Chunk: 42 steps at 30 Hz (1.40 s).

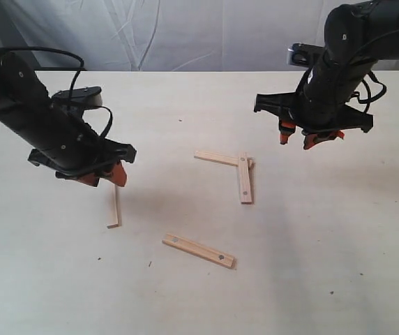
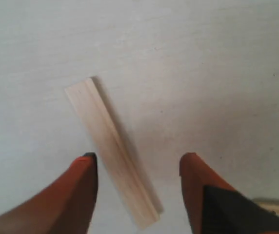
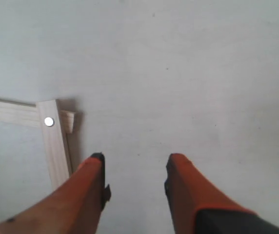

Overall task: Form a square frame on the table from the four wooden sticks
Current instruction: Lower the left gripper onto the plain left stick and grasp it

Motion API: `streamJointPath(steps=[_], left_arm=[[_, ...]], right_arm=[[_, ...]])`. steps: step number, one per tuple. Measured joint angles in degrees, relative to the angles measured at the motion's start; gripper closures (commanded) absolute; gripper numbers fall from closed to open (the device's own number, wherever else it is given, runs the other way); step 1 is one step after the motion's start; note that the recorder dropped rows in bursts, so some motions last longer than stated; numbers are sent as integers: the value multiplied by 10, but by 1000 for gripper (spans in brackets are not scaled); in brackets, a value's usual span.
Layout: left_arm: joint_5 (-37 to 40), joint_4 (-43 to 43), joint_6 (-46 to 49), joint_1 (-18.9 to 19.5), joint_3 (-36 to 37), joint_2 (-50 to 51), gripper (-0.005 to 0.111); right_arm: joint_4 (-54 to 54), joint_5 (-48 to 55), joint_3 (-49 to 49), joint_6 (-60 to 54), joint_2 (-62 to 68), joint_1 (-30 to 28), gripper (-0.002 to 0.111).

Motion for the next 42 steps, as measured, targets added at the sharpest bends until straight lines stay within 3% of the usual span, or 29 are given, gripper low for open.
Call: streamJointPath(steps=[12,14,20,21,34,40,42], left_arm=[[-17,59,-58,-2,0,60,56],[-17,62,-59,-2,-1,61,65],[-19,74,-62,-7,-4,63,106],[-21,77,-62,-8,-4,63,107],[-12,183,-60,-7,-35,33,105],[-11,189,-55,-7,-32,16,61],[-11,190,-32,-7,-22,16,59]], right_arm=[[0,-23,0,-11,0,0,67],[-3,-27,0,-12,0,0,67],[-3,-29,0,-15,0,0,67],[-3,-29,0,-18,0,0,67],[-3,-39,0,-27,0,0,67],[-4,-44,0,-28,0,0,67],[-4,-46,0,-28,0,0,67]])
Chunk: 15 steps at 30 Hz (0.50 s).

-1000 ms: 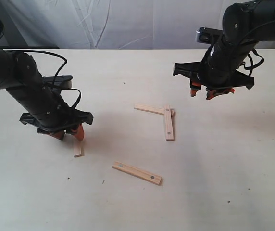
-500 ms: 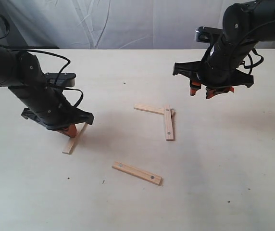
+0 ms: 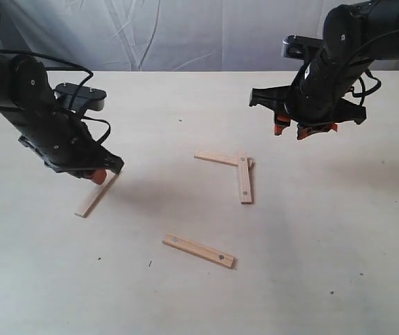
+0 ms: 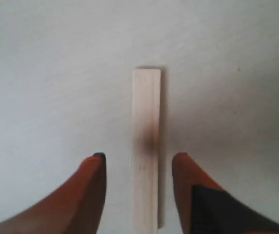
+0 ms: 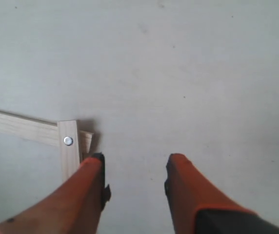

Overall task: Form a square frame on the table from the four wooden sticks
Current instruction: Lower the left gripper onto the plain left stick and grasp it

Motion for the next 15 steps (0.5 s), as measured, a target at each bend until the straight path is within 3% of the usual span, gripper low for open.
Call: streamJointPath(steps=[8,13,15], left_arm=[[-31,-1,44,0,38,27,61],[-39,-2,45,0,39,32,100],[-39,-2,45,0,39,32,107]], right_arm=[[0,-3,0,-1,0,0,67],[0,-4,0,-1,0,0,68],[0,-4,0,-1,0,0,68]])
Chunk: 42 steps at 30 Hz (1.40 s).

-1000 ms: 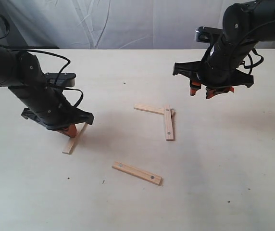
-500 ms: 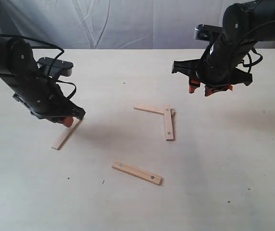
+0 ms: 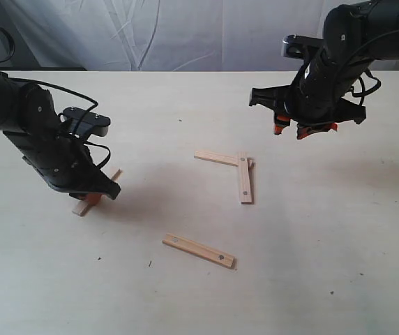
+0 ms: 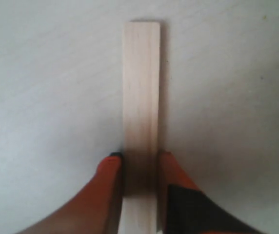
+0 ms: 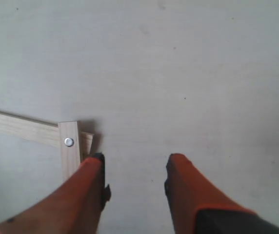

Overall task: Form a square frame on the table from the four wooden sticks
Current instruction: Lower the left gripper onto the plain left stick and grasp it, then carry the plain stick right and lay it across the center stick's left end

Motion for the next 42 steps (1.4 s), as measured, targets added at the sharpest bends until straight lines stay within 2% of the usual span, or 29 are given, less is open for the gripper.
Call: streamJointPath(steps=[5,9,11,14,18,23,42], left_arm=[[4,-14,1,0,-1,0,107],[33,-27,1,-14,-37,-31,107],[30,-27,1,-44,-59,-55,107],[1,-28,-16,-111,-90,-41,107],[-8,-28,-74,-152,-144,19,107],[-7,-28,-138,-180,-183,81,107],[-38,-28,-189,-188,-195,116,107]], right_arm=[[4,1,0,-4,0,-1,68],[20,2,0,-24,0,-29,68],[24,5,0,-37,0,-61,68],[25,20,0,-56,0,-102,68],[24,24,0,-68,0,-120,68],[24,16,0,-75,0,-120,68],[24,16,0,-88,0,-120,68]])
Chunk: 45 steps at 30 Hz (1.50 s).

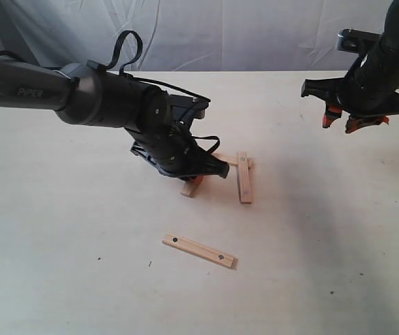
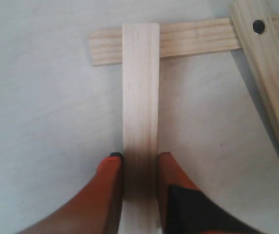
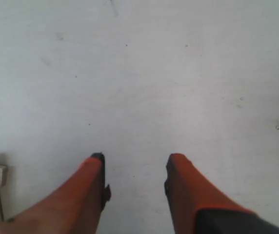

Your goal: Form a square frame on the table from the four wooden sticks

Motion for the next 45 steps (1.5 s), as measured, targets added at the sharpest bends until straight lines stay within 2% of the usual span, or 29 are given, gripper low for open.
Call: streamJointPath(steps=[6,11,17,20,25,29,33,35,37,39,45], left_arm=[[-10,11,-5,0,0,1,107],[-10,70,-64,0,0,6,107],[-10,80,-78,0,0,7,106],[-9,79,-78,0,0,7,98],[-9,77,-79,0,0,7,72],[-1,74,-79,0,-2,7,65],[10,63,-79,0,-15,4,65],[12,61,-79,0,-20,-5,65],[12,63,-79,0,-23,-20,67],[14,63,-79,4,-24,-32,74],[39,33,-73,41,-24,-44,106]], right_arm=[[1,2,0,-1,0,0,68],[2,4,0,-1,0,0,68],[1,4,0,-3,0,0,68],[1,4,0,-3,0,0,68],[1,4,0,-3,0,0,68],[15,12,0,-7,0,0,68],[42,18,14,-35,0,0,70],[47,18,27,-45,0,5,80],[47,16,40,-52,0,15,94],[48,10,51,-56,0,32,108],[57,-23,61,-68,7,89,109]])
